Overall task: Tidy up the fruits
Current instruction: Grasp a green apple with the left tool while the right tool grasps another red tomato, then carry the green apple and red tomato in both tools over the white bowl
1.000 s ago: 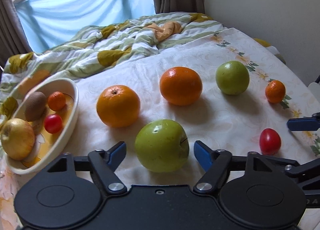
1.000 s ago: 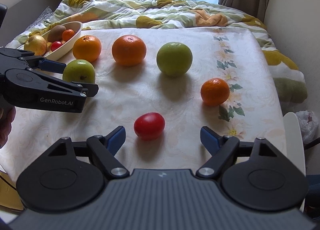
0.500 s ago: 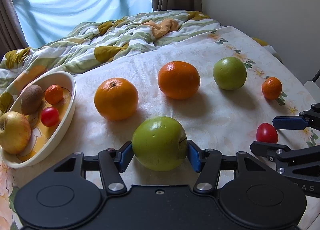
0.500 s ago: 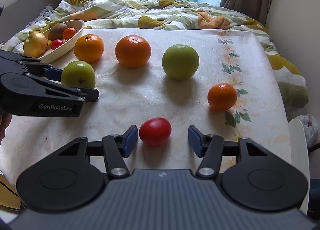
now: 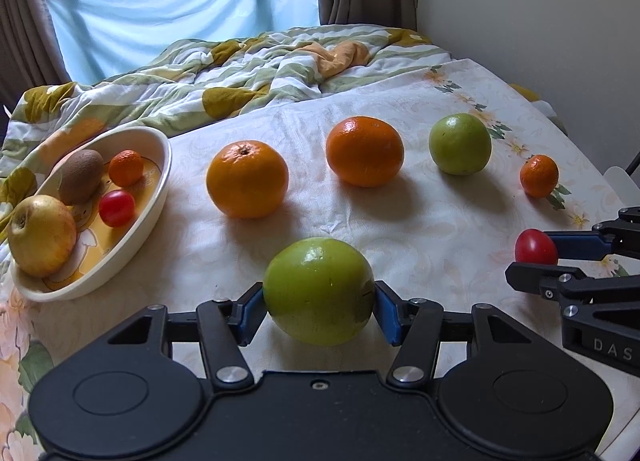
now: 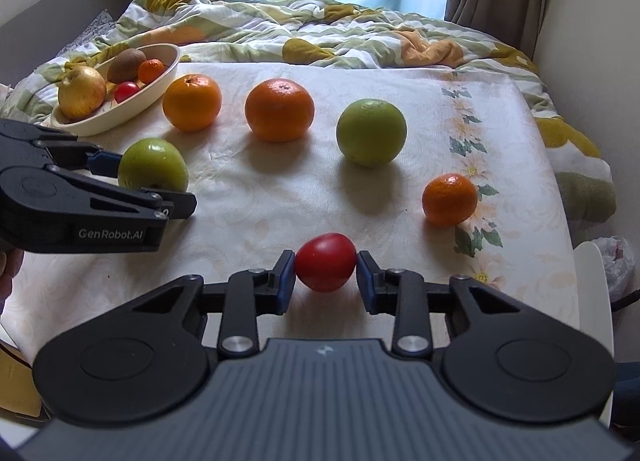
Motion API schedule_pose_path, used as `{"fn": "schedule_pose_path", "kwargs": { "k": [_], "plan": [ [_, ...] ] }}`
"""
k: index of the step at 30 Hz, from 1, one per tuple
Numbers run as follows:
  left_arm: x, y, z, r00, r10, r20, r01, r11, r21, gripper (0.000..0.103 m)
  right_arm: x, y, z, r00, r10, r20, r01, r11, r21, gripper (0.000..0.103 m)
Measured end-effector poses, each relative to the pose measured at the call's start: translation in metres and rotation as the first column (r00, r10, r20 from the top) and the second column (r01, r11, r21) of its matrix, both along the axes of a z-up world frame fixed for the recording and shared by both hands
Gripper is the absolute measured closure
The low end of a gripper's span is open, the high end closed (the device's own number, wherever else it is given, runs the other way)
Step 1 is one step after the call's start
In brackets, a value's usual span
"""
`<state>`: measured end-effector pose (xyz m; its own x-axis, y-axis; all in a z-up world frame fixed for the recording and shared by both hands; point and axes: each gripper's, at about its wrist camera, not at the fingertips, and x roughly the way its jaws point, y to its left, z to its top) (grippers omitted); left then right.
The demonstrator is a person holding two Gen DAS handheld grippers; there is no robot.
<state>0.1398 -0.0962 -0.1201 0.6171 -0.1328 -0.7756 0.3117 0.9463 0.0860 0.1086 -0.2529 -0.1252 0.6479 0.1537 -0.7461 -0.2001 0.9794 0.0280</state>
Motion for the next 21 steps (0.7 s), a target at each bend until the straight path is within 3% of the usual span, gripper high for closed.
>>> {"fn": "schedule_pose_path", "kwargs": {
  "k": [9,21],
  "plan": [
    [-0.019,0.016,0.031,0.995,0.082,0.058,-0.079,0.996,-0.038,0.042,-0.007,0.001,0.023,0.999,0.027,0.031,-0.027,1.0,0.01,0.055],
    [-0.024,0.054,0.087,0.965,0.223,0.136,-0.216,0.974,-0.063,0.042,0.009,0.018,0.079,0.987,0.132,0.092,-0.135,0.991,0.028,0.055]
  ]
}}
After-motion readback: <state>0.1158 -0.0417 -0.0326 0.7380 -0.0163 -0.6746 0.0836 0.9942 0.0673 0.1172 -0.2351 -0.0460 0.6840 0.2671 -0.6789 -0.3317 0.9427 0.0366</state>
